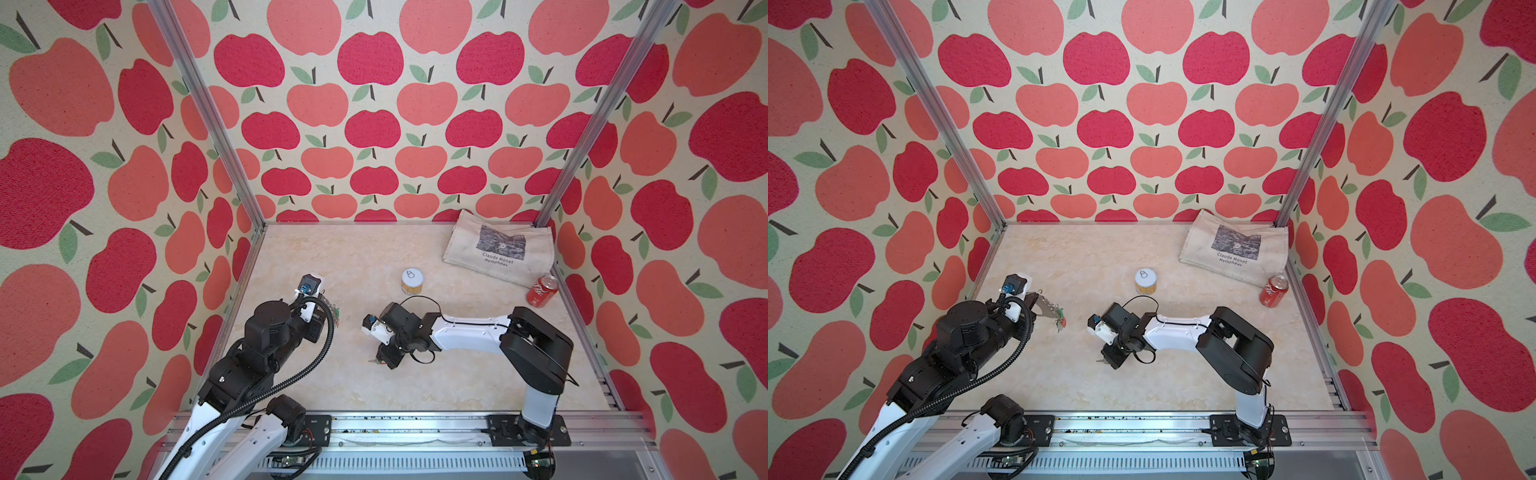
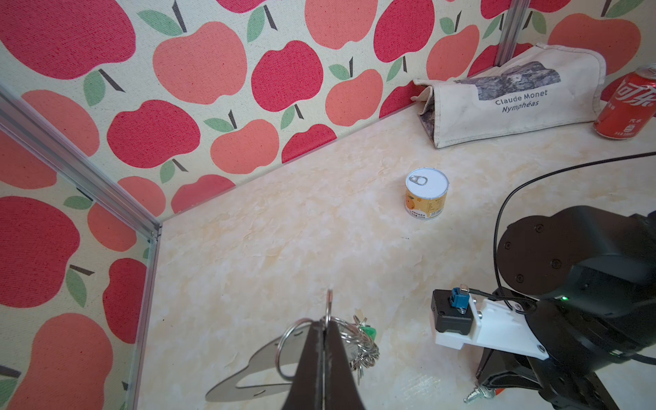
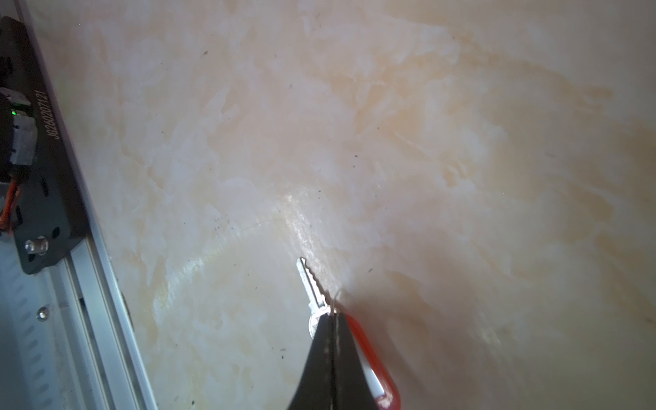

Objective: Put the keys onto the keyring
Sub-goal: 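Close the right gripper on the key's ring and lift it, then carry the red-tag key up toward the plate held by the left gripper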

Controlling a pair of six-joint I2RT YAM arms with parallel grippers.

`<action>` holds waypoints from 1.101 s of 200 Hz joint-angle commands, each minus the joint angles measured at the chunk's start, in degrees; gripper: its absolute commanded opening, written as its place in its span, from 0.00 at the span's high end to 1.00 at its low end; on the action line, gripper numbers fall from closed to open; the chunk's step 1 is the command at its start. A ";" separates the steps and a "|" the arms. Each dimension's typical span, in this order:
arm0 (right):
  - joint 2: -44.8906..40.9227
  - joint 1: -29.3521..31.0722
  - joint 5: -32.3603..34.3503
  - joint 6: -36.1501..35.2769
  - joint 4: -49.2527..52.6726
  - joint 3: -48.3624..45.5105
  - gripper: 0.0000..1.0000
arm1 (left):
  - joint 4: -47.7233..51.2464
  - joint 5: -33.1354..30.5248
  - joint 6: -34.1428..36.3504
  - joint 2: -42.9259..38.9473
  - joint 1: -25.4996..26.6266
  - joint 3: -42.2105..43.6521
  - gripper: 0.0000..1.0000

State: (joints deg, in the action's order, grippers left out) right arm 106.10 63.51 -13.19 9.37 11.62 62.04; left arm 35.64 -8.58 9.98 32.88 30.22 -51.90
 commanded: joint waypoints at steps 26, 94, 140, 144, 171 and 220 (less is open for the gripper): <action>-0.43 0.08 -0.78 -0.22 1.36 0.08 1.00 | -0.37 -0.83 0.74 -0.80 -0.21 0.20 1.00; -13.84 -4.99 -8.29 3.97 -15.83 -12.21 1.00 | -0.83 2.00 0.31 -0.72 -0.16 -0.13 1.00; -29.95 -9.91 -14.05 2.14 -31.96 -23.19 1.00 | -3.12 10.20 -0.30 0.11 -0.01 -1.14 1.00; -30.81 -10.43 -14.22 1.94 -32.80 -23.85 1.00 | -3.47 10.75 -0.27 0.48 0.14 -1.30 1.00; -39.90 -13.80 -15.76 -0.70 -35.91 -25.90 1.00 | -5.89 15.06 0.51 3.49 1.84 -2.47 1.00; -50.41 -20.88 -22.79 1.32 -50.70 -28.47 1.00 | -11.89 12.70 7.29 11.88 13.50 -5.11 1.00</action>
State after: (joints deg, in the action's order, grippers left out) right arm 59.42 45.36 -30.41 9.96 -26.55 36.34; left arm 30.11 4.14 12.40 41.60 39.03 -53.84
